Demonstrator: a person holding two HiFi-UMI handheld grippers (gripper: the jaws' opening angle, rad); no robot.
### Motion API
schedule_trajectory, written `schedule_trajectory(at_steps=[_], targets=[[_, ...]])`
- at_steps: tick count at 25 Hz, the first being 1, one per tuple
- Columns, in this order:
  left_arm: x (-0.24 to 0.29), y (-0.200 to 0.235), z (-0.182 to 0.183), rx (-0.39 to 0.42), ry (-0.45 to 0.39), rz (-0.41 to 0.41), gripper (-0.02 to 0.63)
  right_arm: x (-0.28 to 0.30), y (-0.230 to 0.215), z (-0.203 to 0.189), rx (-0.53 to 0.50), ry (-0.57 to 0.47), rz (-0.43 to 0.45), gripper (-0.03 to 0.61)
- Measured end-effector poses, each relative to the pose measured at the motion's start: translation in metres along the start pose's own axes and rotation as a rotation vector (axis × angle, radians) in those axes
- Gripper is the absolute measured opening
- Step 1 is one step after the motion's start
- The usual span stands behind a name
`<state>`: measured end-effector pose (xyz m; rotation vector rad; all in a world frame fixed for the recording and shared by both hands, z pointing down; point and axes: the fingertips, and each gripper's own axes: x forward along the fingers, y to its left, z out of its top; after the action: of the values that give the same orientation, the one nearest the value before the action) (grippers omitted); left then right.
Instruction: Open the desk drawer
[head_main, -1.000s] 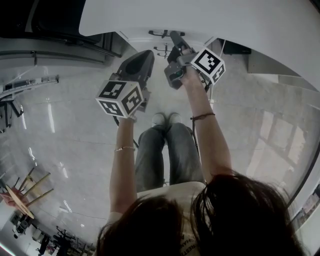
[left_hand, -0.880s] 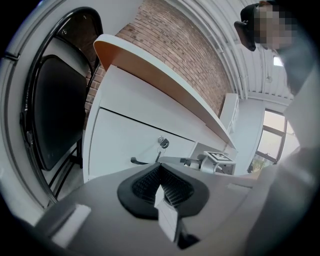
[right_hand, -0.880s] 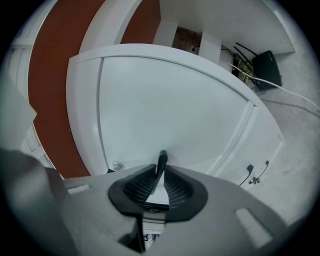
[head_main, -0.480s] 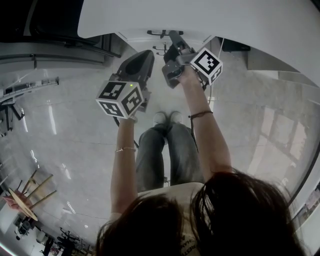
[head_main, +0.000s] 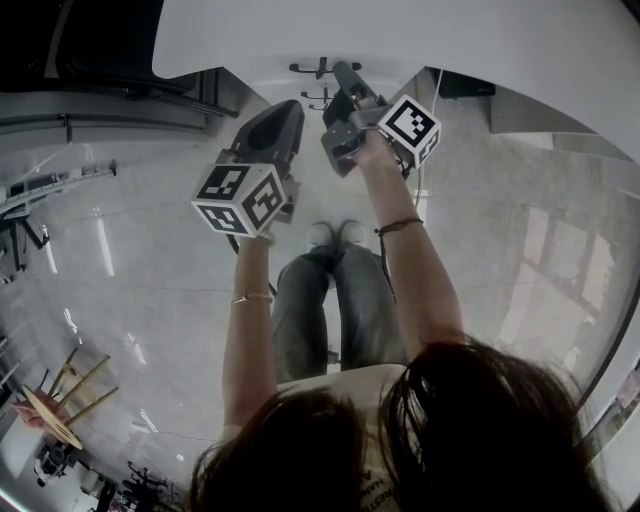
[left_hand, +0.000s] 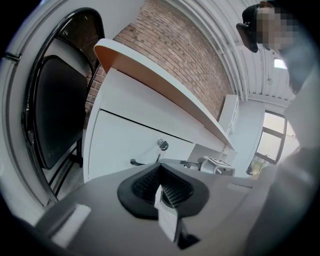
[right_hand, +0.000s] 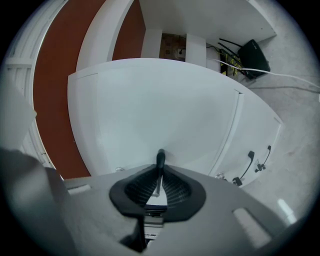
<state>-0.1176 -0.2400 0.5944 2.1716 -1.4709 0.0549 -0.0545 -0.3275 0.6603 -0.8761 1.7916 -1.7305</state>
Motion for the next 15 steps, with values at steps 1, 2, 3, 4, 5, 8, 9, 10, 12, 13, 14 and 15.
schedule_trajectory(at_steps=[1,2,3,4,5,8,9,10,12,13,14,15], targets=[[0.0,0.0,0.0,0.001,0.0,0.001,-0.002,0.0,0.0,0.0,0.001,0.001,-0.001,0.035],[-0.001,0.0,0.0,0.003,0.0,0.002,-0.002,-0.001,0.0,-0.001,0.002,0.003,-0.002,0.035],[-0.003,-0.001,-0.002,0.004,0.0,0.002,-0.002,-0.004,-0.001,-0.003,0.003,0.005,-0.003,0.035],[-0.006,-0.003,-0.005,0.005,0.001,0.002,-0.002,-0.008,-0.002,-0.005,0.003,0.006,-0.002,0.035],[-0.009,-0.005,-0.009,0.007,0.002,0.001,-0.002,-0.014,-0.004,-0.008,0.004,0.006,-0.001,0.035],[-0.016,-0.014,-0.018,0.015,0.009,-0.007,-0.002,-0.027,-0.007,-0.015,0.008,0.003,0.001,0.035],[-0.018,-0.016,-0.019,0.017,0.011,-0.009,-0.002,-0.031,-0.008,-0.016,0.01,0.003,0.001,0.035],[-0.021,-0.018,-0.021,0.019,0.012,-0.01,-0.002,-0.035,-0.008,-0.018,0.01,0.004,0.001,0.035],[-0.025,-0.022,-0.022,0.022,0.014,-0.013,-0.002,-0.041,-0.007,-0.022,0.011,0.006,-0.001,0.035],[-0.026,-0.024,-0.021,0.022,0.016,-0.015,-0.002,-0.043,-0.006,-0.023,0.011,0.008,-0.003,0.035],[-0.025,-0.025,-0.02,0.022,0.018,-0.017,-0.002,-0.043,-0.006,-0.023,0.011,0.009,-0.006,0.035],[-0.024,-0.025,-0.018,0.022,0.021,-0.019,-0.002,-0.042,-0.006,-0.023,0.011,0.011,-0.009,0.035]])
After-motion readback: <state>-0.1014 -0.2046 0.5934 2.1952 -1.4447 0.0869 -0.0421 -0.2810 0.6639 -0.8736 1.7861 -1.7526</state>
